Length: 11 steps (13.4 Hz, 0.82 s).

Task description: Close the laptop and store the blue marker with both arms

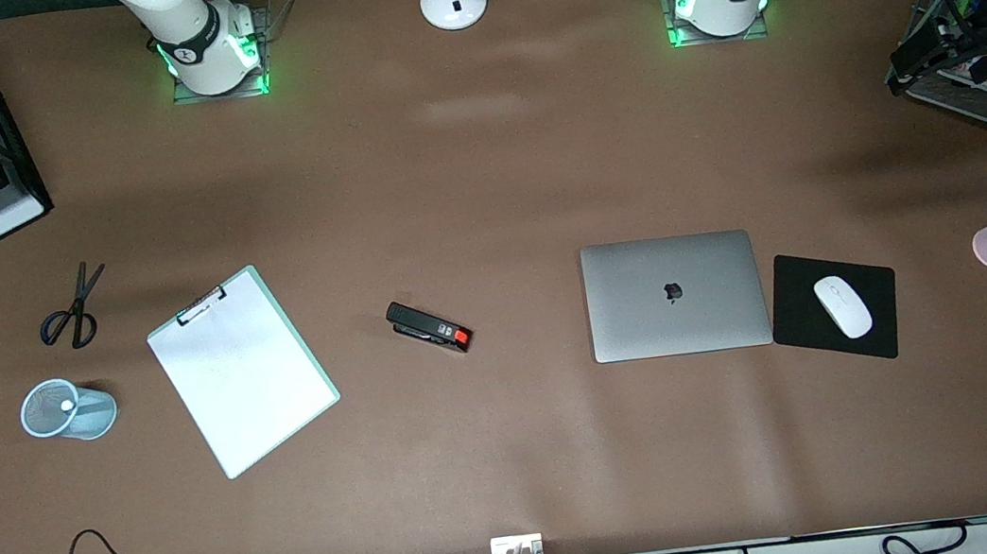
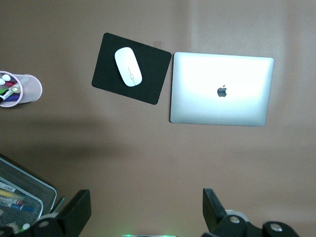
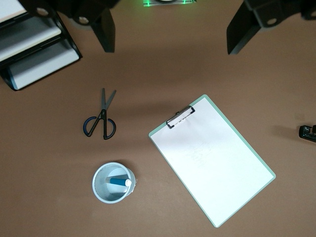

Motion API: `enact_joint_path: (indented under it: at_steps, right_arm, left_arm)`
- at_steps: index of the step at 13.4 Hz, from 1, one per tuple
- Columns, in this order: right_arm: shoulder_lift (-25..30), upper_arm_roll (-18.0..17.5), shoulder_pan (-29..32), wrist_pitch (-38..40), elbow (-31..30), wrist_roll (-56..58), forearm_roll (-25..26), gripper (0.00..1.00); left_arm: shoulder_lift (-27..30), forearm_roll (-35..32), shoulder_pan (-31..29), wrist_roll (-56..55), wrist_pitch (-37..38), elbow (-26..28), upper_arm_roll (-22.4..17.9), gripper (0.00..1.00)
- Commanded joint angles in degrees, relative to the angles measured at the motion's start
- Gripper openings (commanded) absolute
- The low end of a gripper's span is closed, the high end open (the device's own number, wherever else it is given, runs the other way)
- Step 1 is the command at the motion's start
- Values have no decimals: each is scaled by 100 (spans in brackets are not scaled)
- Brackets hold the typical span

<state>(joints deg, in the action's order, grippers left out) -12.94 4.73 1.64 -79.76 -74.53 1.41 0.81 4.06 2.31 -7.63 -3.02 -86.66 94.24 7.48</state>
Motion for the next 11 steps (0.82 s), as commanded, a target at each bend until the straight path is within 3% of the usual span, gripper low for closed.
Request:
enact_joint_path:
  at_steps: [1, 4, 11]
  right_arm:
    - [553, -68, -14, -467, -744, -70, 43, 100]
    - [1265, -68, -32, -1093, -1791, -70, 25, 100]
    - [1364, -68, -85, -962, -1776, -150, -54, 100]
  left_arm:
    - [69, 16, -36, 109, -26, 24, 25, 100]
    - [69, 16, -36, 109, -35, 24, 25, 100]
    - [69, 33, -36, 109, -44, 33, 43, 100]
